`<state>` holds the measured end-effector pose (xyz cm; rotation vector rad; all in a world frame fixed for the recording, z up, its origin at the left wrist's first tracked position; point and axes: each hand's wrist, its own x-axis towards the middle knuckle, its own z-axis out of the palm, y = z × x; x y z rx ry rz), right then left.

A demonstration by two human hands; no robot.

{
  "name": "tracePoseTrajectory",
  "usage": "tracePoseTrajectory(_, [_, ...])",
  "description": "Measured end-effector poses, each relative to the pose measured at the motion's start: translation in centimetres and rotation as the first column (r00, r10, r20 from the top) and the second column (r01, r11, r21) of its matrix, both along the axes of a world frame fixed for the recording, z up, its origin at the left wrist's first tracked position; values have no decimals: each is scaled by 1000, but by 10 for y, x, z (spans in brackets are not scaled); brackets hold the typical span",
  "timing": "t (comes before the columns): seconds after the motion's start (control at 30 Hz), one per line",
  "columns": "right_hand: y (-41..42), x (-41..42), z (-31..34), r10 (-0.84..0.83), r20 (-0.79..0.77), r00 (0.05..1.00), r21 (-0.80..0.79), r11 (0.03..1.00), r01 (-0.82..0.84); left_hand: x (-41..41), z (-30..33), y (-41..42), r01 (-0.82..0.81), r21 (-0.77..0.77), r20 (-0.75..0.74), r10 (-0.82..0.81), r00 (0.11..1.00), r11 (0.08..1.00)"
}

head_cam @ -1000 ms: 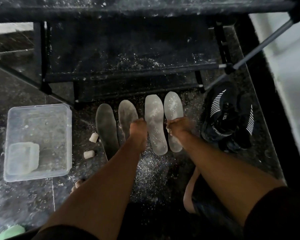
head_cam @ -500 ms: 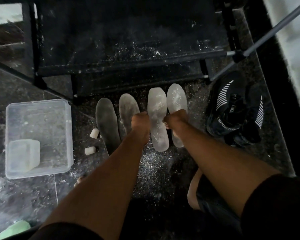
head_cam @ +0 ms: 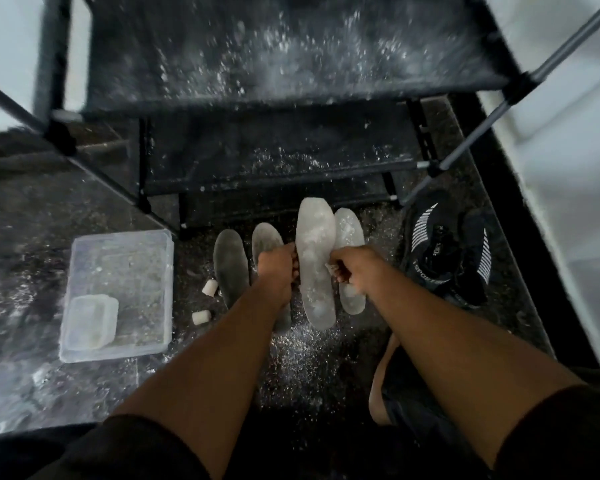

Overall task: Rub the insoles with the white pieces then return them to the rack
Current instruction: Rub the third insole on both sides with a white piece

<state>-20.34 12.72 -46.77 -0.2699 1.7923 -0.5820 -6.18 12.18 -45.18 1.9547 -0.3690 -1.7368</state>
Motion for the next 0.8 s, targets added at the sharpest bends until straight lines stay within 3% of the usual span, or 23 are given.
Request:
tracePoseTrajectory(0.2, [9,0,85,65,-8,998,-53,996,-66,5,77,4,78,-77,3,-78,997,994])
tracePoseTrajectory(0.5, [31,-6,215,84,-16,996,-199,976,-85,29,189,38,-28,-236,-249,-33,968,971])
tracePoseTrajectory(0.67, [45,3,261,140,58,988,-240,963,-123,49,243,69,-2,-399,-216,-92,972,917])
tracePoseTrajectory(0.8, [58,10,284,208,103,973,-248,952,-177,52,260,106,54,-338,-392,-193,899,939])
